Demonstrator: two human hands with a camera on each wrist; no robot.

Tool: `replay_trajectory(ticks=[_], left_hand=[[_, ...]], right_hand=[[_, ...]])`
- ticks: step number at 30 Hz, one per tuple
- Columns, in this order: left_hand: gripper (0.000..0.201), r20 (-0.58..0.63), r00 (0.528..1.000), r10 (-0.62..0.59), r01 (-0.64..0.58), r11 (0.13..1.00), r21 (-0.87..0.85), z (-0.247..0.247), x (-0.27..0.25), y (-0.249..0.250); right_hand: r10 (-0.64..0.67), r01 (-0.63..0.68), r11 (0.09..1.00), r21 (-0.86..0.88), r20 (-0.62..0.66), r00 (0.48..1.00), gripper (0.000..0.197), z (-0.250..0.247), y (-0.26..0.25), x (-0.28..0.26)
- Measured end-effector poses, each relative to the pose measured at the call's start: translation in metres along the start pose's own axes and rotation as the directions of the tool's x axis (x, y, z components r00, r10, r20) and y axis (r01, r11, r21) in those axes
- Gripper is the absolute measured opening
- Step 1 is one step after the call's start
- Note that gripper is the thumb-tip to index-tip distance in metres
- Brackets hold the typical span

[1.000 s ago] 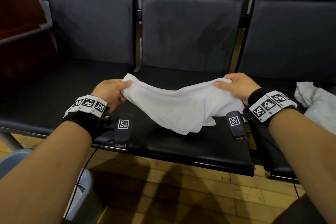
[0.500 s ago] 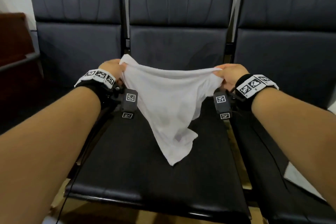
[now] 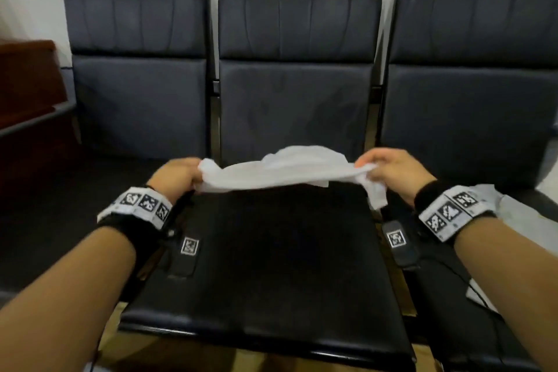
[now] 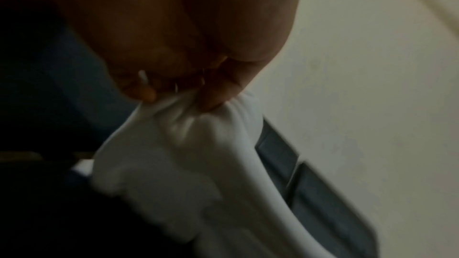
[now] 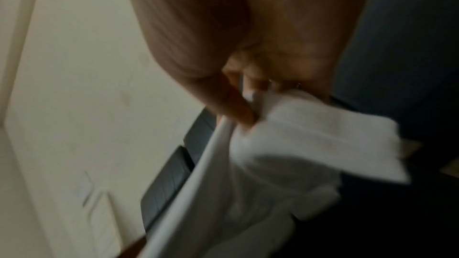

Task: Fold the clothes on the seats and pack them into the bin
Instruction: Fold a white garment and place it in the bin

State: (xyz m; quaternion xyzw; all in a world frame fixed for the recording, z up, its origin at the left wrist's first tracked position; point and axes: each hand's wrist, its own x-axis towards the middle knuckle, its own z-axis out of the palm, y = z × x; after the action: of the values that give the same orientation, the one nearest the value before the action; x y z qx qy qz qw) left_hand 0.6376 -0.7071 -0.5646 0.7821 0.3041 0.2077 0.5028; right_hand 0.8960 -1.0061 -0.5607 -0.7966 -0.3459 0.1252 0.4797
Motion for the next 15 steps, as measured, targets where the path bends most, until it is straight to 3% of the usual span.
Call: replay_trajectory(ticks=[1,2,3,4,5,6,8,11,15], left_hand=[[0.029,0.053,0.996,-0.078,0.071,0.99,0.124,0.006,-0.012,-0.028],[0.03,0.105,0.98,-0.167,0.137,0.959,0.247,0.011,-0.024,-0.052],[0.027,0.144,0.956,-0.256,0.201,0.928,0.314,0.017,-0.032,-0.075],[0.023,0.167,0.928,-0.333,0.261,0.901,0.346,0.02,-0.038,-0.091],[0.019,0.172,0.914,-0.368,0.285,0.882,0.374,0.024,-0.04,-0.102],[0.016,0.165,0.913,-0.374,0.279,0.865,0.417,0.029,-0.04,-0.105],[0.016,0.119,0.944,-0.308,0.186,0.793,0.58,0.034,-0.036,-0.1],[0.027,0.119,0.965,-0.232,0.069,0.668,0.741,0.054,-0.034,-0.092],[0.044,0.164,0.946,-0.278,0.049,0.627,0.778,0.078,-0.035,-0.103]], right_hand=[[0.098,-0.081,0.992,-0.095,0.18,0.979,0.027,0.009,0.016,-0.012],[0.202,-0.137,0.969,-0.207,0.34,0.918,0.02,0.017,0.029,-0.024],[0.289,-0.157,0.933,-0.323,0.418,0.861,0.015,0.024,0.038,-0.032],[0.319,-0.144,0.899,-0.414,0.393,0.862,0.011,0.029,0.045,-0.034],[0.288,-0.127,0.874,-0.468,0.29,0.913,0.007,0.033,0.049,-0.034],[0.238,-0.128,0.868,-0.479,0.175,0.955,0.004,0.036,0.051,-0.031],[0.227,-0.168,0.868,-0.468,0.071,0.971,0.009,0.046,0.051,-0.027],[0.295,-0.194,0.835,-0.514,0.12,0.948,0.027,0.068,0.053,-0.027],[0.326,-0.169,0.785,-0.596,0.166,0.931,0.044,0.089,0.061,-0.036]])
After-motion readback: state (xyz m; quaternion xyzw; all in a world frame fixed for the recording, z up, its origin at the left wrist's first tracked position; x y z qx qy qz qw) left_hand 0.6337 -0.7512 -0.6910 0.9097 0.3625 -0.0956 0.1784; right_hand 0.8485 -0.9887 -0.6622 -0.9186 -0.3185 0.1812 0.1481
